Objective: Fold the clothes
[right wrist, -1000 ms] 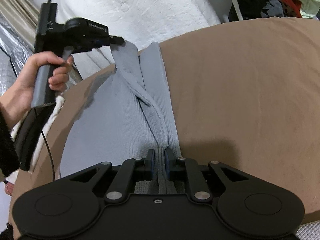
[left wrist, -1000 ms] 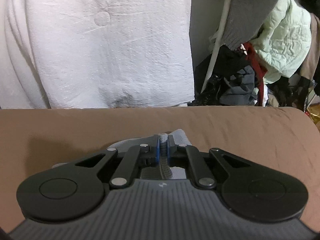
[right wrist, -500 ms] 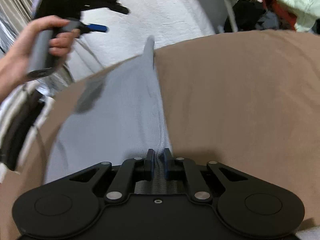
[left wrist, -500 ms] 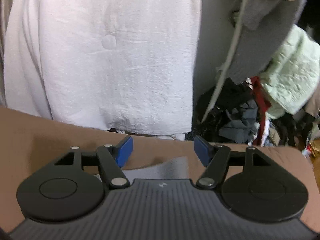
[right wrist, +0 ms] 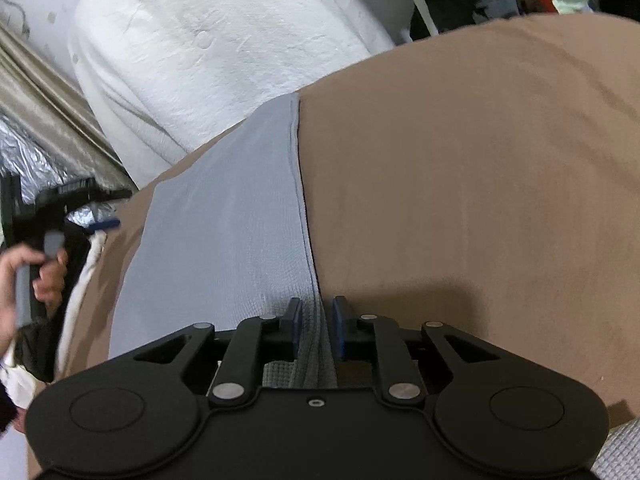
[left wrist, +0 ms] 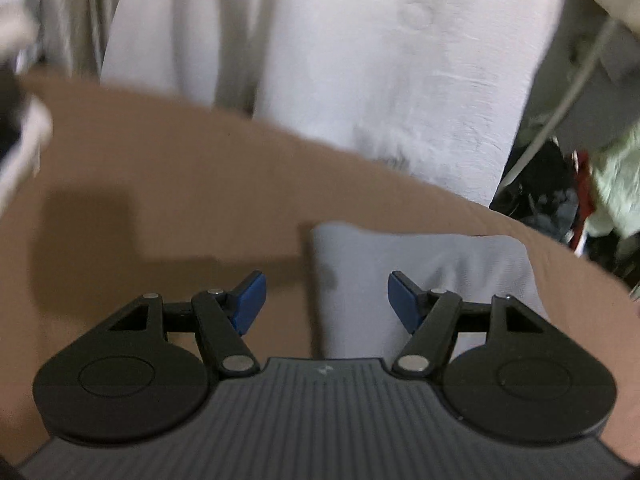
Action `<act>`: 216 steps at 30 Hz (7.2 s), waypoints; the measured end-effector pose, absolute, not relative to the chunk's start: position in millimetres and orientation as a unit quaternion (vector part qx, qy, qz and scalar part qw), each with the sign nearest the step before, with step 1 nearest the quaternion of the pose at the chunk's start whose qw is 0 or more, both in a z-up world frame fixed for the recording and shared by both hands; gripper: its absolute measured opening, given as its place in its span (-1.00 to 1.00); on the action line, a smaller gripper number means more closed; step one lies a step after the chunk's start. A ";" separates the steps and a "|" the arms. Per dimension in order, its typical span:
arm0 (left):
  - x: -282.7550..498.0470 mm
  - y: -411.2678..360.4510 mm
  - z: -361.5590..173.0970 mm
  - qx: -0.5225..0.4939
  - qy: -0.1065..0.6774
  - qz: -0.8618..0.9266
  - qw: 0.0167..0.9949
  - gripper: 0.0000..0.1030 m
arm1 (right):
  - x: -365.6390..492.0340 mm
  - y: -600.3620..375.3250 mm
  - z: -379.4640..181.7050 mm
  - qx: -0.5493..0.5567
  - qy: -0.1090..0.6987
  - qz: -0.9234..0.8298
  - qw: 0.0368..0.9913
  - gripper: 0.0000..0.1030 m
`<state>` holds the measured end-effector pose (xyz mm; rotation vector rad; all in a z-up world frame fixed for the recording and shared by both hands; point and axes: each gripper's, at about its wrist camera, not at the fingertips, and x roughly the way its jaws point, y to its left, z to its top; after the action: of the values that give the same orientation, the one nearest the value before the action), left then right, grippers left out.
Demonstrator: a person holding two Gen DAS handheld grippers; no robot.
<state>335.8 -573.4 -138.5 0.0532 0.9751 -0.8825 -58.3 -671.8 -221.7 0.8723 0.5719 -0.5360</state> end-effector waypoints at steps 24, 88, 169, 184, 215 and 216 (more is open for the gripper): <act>310.8 -648.8 -164.6 0.174 0.362 -0.331 0.854 -0.69 | -39.9 -665.0 -232.6 0.346 0.323 -0.191 0.860 -0.52; -41.0 -235.1 -217.0 0.064 0.525 -0.536 0.658 -0.16 | -262.4 -585.7 -181.9 0.339 0.264 -0.446 0.785 -0.89; 22.3 -230.1 -222.5 -0.105 0.555 -0.500 0.656 0.14 | -218.5 -546.2 -178.6 0.400 0.421 -0.263 0.770 0.27; -10.2 -246.1 -218.3 -0.087 0.549 -0.577 0.598 -0.75 | -202.6 -535.1 -187.4 0.420 0.425 -0.107 0.794 0.38; -8.9 -272.5 -210.2 -0.061 0.550 -0.557 0.619 -0.76 | -182.3 -519.9 -188.1 0.437 0.418 -0.118 0.788 -0.21; -9.7 -273.0 -213.7 -0.055 0.554 -0.555 0.618 -0.71 | -183.4 -518.5 -190.2 0.440 0.424 -0.116 0.783 -0.13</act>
<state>-9.7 -273.0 -213.7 -0.1267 1.2747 -1.2768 -183.4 -518.5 -190.2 0.9498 0.9145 -0.2511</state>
